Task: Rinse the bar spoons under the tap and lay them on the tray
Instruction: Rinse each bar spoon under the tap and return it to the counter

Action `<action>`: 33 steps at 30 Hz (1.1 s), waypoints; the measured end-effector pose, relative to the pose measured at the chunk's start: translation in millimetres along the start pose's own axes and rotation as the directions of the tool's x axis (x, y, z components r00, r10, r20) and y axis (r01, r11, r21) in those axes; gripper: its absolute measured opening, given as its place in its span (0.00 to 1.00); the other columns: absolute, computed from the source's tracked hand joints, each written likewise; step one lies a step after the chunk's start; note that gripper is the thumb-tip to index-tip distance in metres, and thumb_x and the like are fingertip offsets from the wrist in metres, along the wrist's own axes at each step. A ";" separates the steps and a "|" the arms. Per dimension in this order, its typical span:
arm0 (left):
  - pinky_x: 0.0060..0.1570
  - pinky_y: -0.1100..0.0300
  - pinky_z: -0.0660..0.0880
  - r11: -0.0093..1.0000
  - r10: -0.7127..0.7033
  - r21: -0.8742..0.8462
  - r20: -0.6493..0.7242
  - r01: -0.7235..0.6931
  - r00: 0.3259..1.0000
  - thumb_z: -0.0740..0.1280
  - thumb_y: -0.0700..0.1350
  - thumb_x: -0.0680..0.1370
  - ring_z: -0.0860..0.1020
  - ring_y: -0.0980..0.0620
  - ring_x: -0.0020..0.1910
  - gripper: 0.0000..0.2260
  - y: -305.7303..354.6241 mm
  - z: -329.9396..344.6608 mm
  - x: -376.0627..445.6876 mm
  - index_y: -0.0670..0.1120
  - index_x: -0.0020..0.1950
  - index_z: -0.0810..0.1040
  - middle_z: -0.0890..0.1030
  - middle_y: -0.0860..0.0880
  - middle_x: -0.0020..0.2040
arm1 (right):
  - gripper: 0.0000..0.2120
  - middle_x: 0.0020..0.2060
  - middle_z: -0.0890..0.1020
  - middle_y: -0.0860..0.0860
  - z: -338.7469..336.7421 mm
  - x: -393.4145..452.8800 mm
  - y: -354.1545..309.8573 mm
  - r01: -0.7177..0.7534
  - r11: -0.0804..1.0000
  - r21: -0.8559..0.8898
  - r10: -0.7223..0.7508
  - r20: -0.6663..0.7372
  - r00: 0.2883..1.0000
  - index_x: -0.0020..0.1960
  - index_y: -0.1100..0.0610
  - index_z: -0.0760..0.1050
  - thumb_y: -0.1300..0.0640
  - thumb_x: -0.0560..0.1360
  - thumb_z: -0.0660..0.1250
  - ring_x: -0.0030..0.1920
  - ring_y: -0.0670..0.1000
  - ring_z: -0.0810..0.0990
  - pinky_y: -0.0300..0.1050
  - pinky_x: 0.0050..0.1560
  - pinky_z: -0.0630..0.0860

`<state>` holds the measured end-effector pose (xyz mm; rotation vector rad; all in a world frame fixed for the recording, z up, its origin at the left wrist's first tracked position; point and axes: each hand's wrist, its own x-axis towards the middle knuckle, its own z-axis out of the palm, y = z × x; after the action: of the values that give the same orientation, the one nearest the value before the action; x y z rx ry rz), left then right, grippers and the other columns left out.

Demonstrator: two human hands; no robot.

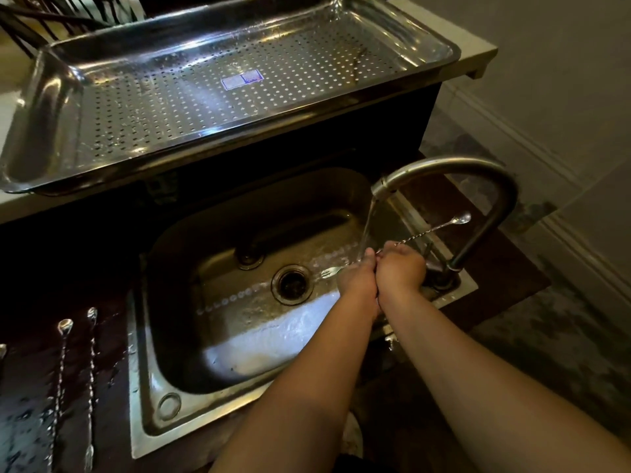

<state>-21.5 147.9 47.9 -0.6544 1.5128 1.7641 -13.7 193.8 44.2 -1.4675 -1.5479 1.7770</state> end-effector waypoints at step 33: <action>0.38 0.57 0.75 0.353 0.651 0.936 -0.232 -0.017 0.723 0.62 0.42 0.77 0.81 0.45 0.44 0.09 27.3 -231.2 -52.8 0.46 0.47 0.83 0.83 0.46 0.43 | 0.10 0.38 0.85 0.56 161.2 -139.1 39.5 0.237 0.910 -0.339 -0.047 0.483 0.875 0.44 0.60 0.84 0.54 0.74 0.68 0.42 0.57 0.83 0.46 0.44 0.78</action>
<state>-26.5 -90.3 62.2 -0.2538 2.8997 0.6467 -83.0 -11.3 50.0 -1.0689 -2.3040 1.8981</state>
